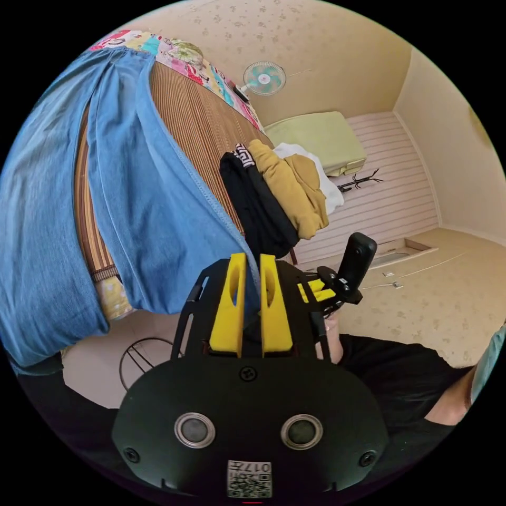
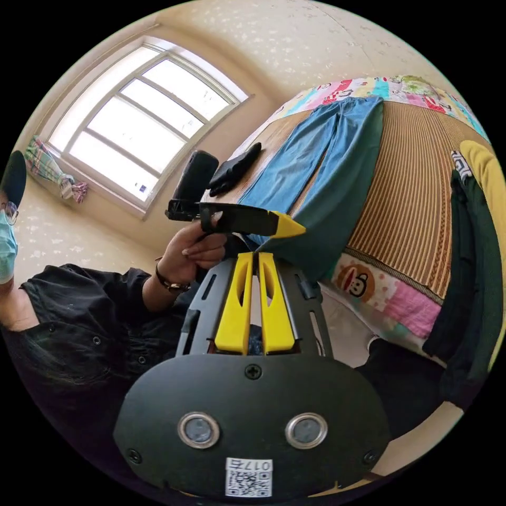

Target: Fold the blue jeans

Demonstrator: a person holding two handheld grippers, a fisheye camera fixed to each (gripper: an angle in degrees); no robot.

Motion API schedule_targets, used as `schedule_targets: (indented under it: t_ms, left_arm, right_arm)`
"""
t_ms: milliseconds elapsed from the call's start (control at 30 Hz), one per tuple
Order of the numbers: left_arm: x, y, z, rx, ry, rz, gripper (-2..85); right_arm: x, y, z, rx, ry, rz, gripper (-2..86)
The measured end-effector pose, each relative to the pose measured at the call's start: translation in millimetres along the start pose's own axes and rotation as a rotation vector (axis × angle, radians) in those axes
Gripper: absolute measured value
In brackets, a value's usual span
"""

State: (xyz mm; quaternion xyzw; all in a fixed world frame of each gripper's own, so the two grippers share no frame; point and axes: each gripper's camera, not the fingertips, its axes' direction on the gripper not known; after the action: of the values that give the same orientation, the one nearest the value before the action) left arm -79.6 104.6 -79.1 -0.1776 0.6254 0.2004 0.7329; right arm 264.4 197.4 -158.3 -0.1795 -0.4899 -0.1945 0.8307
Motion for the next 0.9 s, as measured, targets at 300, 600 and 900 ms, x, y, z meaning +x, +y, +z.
schedule_targets:
  t_ms: [300,600,900]
  left_arm:
    - [-20.4,41.2,-58.4,0.168,0.132,-0.004,-0.9]
    - [-31.6,38.5,-92.5,0.161,0.216,-0.027,-0.9]
    - [-61.3,43.4,-127.8,0.187,0.39,-0.071,-0.9]
  right_arm:
    - [129.9,-192.0,-82.3,0.046,0.036,0.148,12.6]
    - [317.9,-380.1,-14.8,0.33,-0.024,0.583,14.9]
    - [371.9,-411.8,31.7,0.438,-0.038,0.718,7.2]
